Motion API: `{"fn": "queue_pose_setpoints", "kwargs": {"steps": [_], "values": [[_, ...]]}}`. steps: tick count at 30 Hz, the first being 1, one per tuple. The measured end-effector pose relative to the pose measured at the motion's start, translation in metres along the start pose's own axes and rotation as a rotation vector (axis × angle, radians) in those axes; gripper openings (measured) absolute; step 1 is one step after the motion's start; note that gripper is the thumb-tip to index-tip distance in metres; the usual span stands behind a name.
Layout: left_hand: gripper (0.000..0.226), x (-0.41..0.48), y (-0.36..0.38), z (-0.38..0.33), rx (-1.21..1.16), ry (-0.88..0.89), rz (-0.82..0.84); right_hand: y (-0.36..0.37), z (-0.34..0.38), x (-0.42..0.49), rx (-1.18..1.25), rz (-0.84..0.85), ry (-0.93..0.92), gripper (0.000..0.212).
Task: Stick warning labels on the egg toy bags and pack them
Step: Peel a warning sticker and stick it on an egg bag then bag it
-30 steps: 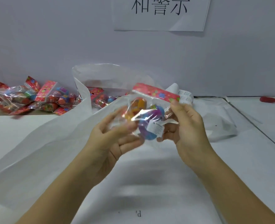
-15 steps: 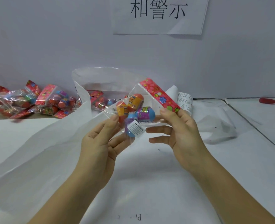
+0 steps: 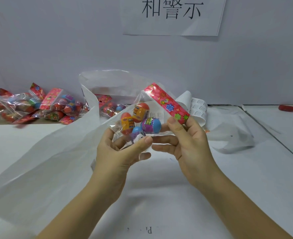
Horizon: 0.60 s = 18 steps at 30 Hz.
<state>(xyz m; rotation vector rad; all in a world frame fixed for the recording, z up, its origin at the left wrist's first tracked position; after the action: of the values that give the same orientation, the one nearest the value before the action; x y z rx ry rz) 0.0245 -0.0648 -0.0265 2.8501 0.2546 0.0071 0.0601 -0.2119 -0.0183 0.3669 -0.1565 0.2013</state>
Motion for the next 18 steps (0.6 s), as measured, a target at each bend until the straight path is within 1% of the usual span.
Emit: {"fn": "queue_pose_setpoints", "kwargs": {"steps": [3,7,8,10,14,18], "values": [[0.091,-0.0002,0.0000,-0.0024,0.027,0.040,0.019,-0.0004,0.0012,0.0006,0.032,-0.006,-0.007,0.039],[0.104,-0.0019,0.0022,-0.0001,0.070,0.036,0.075,-0.0012,0.0016,-0.0002,0.071,-0.035,0.021,0.043],[0.107,-0.0022,0.0026,0.0004,0.075,0.038,0.091,-0.0014,0.0018,-0.0004,0.078,-0.039,0.022,0.042],[0.103,-0.0020,0.0032,0.0005,0.065,0.044,0.105,-0.0016,0.0024,-0.0004,0.083,-0.048,0.024,0.038],[0.093,0.0001,0.0025,-0.0001,0.006,0.021,0.082,-0.0022,0.0017,0.0003,0.069,-0.046,0.025,0.038],[0.096,-0.0004,0.0014,0.0006,0.037,0.046,0.066,-0.0015,0.0006,-0.0006,0.106,-0.051,0.025,0.034]]}}
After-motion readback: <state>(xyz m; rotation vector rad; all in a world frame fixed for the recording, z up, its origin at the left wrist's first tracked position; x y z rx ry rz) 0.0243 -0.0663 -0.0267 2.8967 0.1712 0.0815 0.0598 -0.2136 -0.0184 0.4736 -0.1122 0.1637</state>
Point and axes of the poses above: each hand's wrist, its own x-axis towards the middle knuckle, its own y-axis out of the palm, z = x × y, the point moved 3 cm from there along x, towards the middle knuckle, and after that the axes turned 4 degrees about x, right-handed, at the moved point
